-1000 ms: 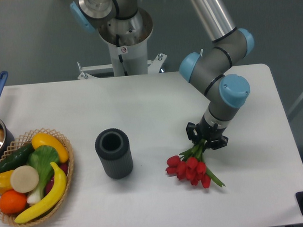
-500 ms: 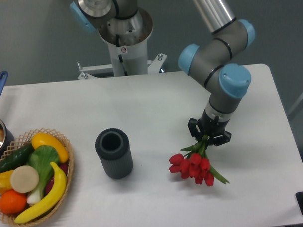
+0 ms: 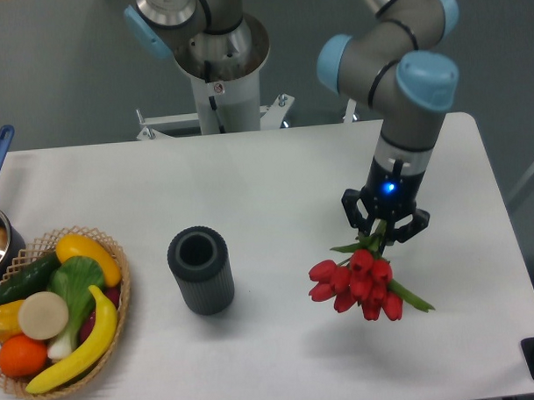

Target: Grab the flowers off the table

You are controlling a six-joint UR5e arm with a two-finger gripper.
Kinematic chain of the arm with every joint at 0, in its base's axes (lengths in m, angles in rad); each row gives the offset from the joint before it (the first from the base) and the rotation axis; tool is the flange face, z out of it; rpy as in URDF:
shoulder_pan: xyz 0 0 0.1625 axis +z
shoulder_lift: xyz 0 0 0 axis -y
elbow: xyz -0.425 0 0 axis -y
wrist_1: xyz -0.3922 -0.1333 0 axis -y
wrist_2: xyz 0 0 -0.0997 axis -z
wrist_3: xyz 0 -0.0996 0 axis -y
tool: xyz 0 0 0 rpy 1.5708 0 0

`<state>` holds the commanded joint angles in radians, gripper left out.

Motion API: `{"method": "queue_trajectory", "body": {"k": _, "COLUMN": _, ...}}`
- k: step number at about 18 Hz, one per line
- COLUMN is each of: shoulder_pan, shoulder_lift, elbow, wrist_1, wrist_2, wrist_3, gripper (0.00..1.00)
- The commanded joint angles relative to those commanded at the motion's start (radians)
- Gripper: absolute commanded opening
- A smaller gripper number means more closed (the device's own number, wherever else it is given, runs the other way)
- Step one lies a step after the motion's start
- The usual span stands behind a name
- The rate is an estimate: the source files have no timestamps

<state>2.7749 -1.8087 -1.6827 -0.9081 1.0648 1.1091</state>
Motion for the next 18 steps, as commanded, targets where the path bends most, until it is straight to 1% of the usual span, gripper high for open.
{"method": "queue_trajectory", "body": {"k": 2, "shoulder_pan": 0.018, "shoulder_lift": 0.031, "elbow": -0.005, "wrist_1": 0.0, "wrist_2": -0.072, "wrist_3": -0.008, "gripper": 0.32}}
{"method": "queue_trajectory", "body": {"k": 5, "shoulder_pan": 0.064, "shoulder_lift": 0.043, "elbow": -0.005, "wrist_1": 0.003, "wrist_2": -0.216, "wrist_3": -0.006, "gripper": 0.32}}
{"method": "queue_trajectory", "body": {"k": 7, "shoulder_pan": 0.087, "shoulder_lift": 0.049, "elbow": -0.006, "wrist_1": 0.003, "wrist_2": -0.288, "wrist_3": -0.005, "gripper": 0.32}}
{"method": "queue_trajectory", "body": {"k": 12, "shoulder_pan": 0.12, "shoulder_lift": 0.055, "elbow": 0.002, "wrist_1": 0.003, "wrist_2": -0.341, "wrist_3": -0.006, "gripper": 0.32}}
{"method": "queue_trajectory", "body": {"k": 18, "shoulder_pan": 0.147, "shoulder_lift": 0.074, "elbow": -0.012, "wrist_1": 0.003, "wrist_2": -0.382, "wrist_3": -0.005, "gripper": 0.32}}
